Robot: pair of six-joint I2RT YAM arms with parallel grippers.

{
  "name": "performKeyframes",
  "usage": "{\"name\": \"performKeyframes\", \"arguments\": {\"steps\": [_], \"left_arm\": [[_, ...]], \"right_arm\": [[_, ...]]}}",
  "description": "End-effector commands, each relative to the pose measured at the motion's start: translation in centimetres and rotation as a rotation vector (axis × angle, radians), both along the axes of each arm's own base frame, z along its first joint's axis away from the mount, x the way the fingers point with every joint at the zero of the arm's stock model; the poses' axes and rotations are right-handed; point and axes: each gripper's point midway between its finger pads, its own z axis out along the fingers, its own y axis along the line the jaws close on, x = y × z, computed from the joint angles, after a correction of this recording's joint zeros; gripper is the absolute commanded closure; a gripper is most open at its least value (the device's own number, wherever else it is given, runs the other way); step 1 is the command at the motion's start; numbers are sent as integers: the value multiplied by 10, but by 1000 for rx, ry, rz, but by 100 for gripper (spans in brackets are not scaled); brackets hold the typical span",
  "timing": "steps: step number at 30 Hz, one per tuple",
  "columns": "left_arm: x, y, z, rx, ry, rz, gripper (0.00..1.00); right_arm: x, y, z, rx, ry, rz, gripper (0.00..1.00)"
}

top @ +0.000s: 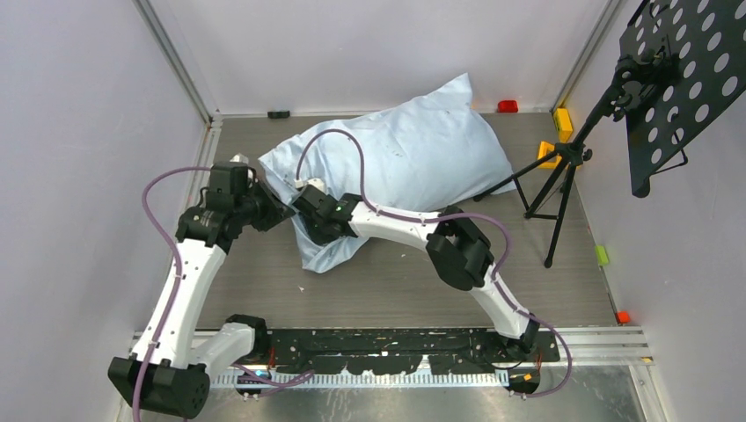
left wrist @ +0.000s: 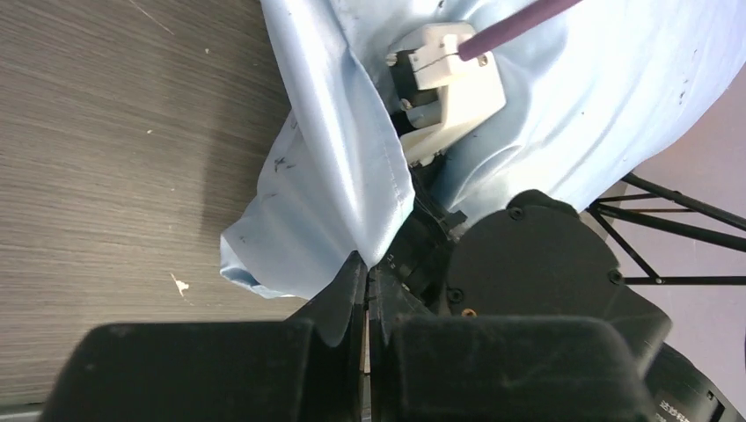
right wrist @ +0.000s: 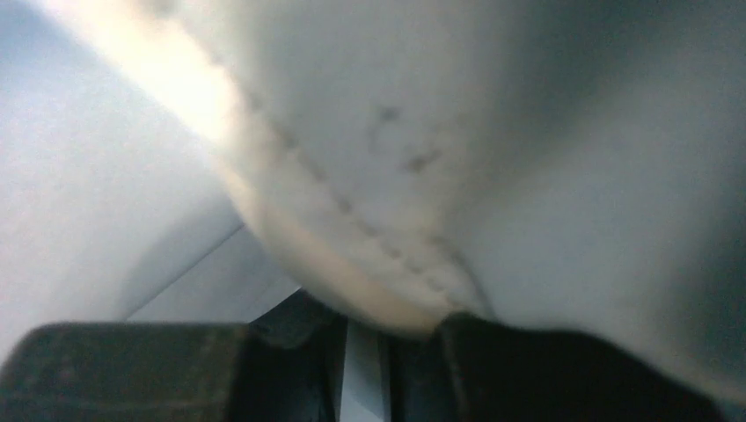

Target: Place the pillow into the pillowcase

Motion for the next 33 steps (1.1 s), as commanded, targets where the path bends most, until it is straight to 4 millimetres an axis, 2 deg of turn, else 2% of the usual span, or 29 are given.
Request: {"name": "performKeyframes", "arguments": {"steps": [1,5,8,12,15,18,21,24,28,33], "left_arm": [[9,-4,56,-58,-192,-1,100],[19,-11,-3,-86,-95,-1,100],[23,-12,-38,-79,-36,3,100],[25,-10,-65,-56,12,3,100],[25,-11,-72,-52,24,-11,100],[20,-5,-78,-15,48,-8,99],[19,-2,-73,3,30,-9,89],[20,2,-63,32,-3,-14,76],[21,7,-53,73,-19,-30,54],[31,17,-36,129,-73,-1,51]], "right_arm": [[13,-23,4,-21,3,-71,73],[18,-11,68,112,-51,-65,62],[14,0,119,231,-72,-41,58],[7,5,178,320,-118,-7,53],[3,-1,202,304,-173,-1,50],[8,-23,210,191,-273,-43,49],[5,-42,204,93,-333,-59,47],[-2,-60,181,-13,-347,-53,46],[-10,-71,153,-124,-358,-23,45],[-3,-78,131,-212,-378,-38,45]]}}
